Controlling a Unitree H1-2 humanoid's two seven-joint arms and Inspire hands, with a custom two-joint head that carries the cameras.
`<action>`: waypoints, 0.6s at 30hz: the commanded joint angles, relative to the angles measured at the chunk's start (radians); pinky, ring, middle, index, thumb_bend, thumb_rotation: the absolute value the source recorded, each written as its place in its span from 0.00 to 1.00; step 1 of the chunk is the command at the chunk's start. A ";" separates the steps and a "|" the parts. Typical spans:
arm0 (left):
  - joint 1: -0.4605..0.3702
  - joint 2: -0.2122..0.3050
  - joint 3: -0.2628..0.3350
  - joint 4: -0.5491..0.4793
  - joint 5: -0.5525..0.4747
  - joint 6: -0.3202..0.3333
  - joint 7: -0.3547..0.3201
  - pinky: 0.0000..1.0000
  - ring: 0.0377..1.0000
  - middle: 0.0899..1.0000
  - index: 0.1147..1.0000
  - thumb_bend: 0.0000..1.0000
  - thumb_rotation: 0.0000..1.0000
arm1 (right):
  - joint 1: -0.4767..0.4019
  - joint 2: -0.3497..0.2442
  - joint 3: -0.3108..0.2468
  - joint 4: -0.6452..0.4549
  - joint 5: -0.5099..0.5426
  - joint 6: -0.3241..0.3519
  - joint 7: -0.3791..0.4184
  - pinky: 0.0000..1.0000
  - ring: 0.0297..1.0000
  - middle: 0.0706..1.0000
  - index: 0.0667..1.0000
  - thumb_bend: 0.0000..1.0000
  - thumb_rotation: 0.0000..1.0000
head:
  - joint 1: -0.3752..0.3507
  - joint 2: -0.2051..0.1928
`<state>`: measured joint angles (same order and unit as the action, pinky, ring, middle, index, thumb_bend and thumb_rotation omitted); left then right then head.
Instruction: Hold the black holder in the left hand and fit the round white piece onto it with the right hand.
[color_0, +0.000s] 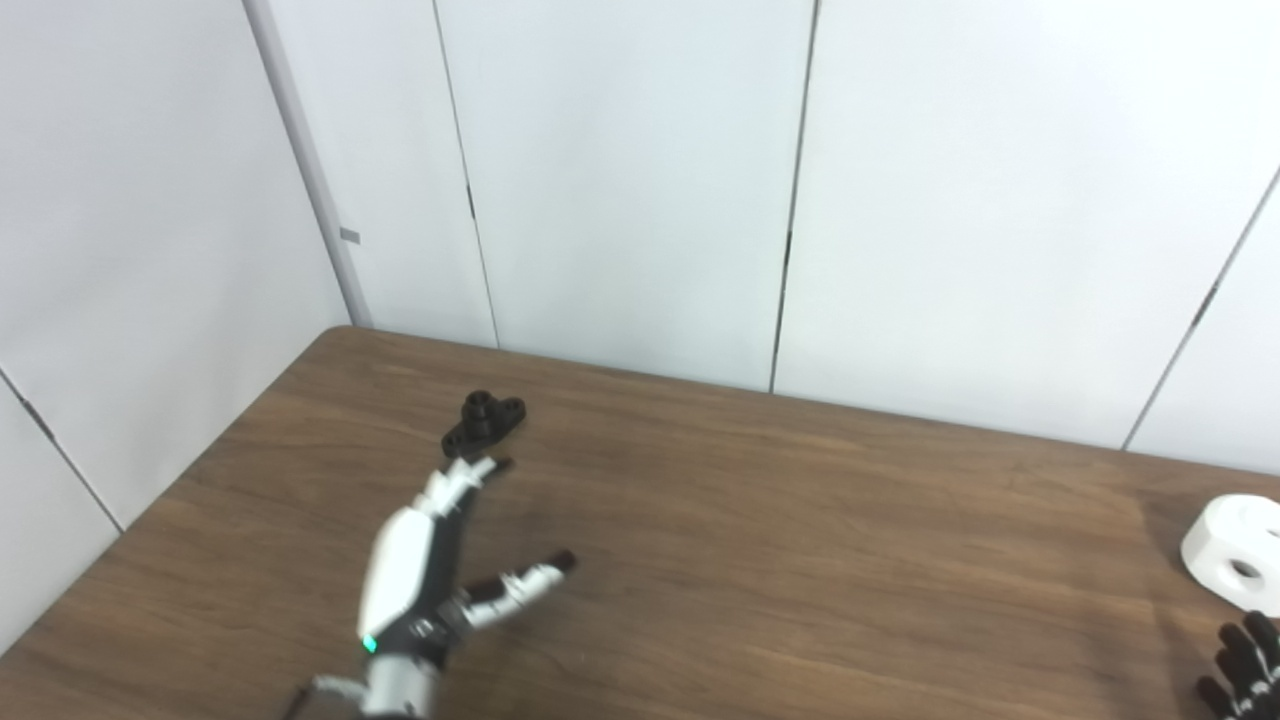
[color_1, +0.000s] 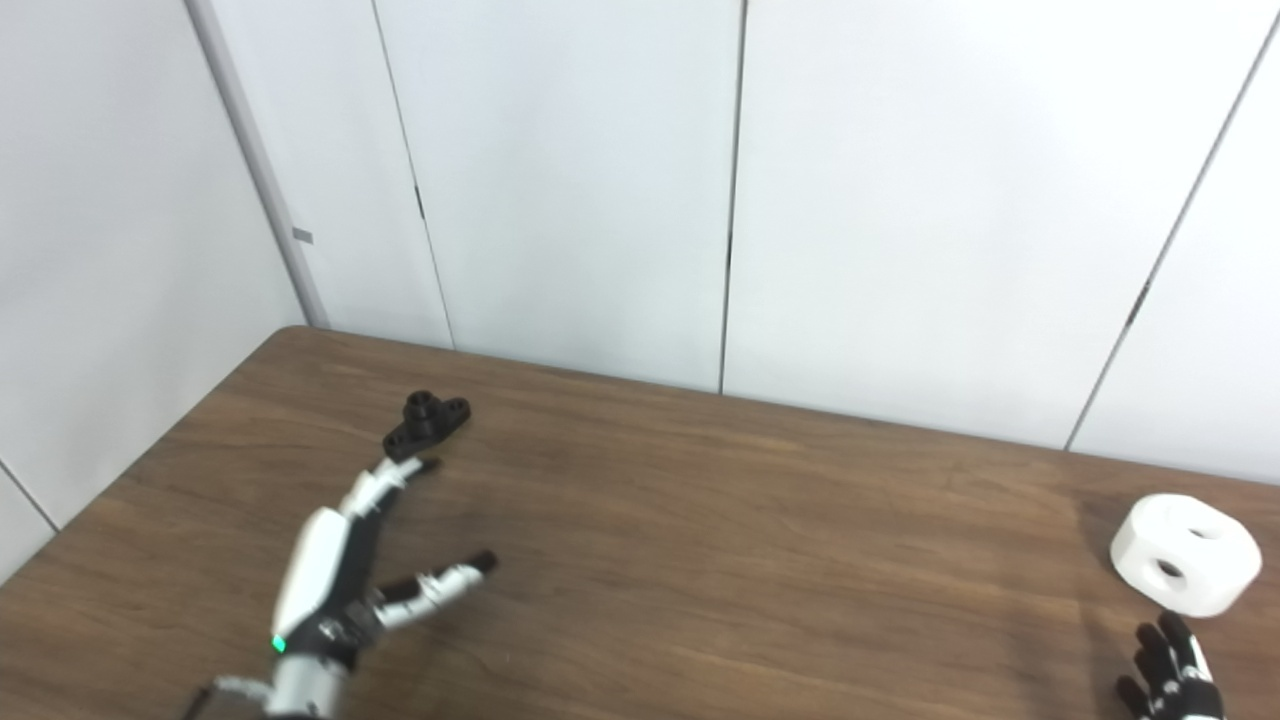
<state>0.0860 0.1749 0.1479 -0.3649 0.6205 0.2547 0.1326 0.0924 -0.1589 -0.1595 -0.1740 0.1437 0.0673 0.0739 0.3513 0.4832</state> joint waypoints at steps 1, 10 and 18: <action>-0.040 0.038 0.006 -0.028 0.061 0.027 -0.003 1.00 1.00 0.97 0.82 0.91 0.34 | -0.029 -0.004 0.008 0.002 0.003 -0.020 0.008 1.00 1.00 0.98 0.99 0.57 1.00 | 0.000 0.000; -0.116 0.143 0.021 0.084 0.166 0.085 0.005 1.00 1.00 0.97 0.79 0.95 0.42 | -0.051 -0.008 0.006 0.031 0.044 -0.022 0.025 1.00 1.00 1.00 1.00 0.56 1.00 | -0.008 0.002; -0.206 0.196 0.024 0.196 0.181 0.151 0.003 1.00 1.00 0.98 0.78 0.91 0.44 | -0.051 -0.010 0.011 0.038 0.056 -0.041 0.026 1.00 1.00 1.00 1.00 0.57 1.00 | -0.006 0.006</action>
<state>-0.0679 0.3310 0.1630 -0.1640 0.7795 0.4004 0.1158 0.0599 -0.1614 -0.1516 -0.1244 0.1932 0.0382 0.0888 0.3436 0.4878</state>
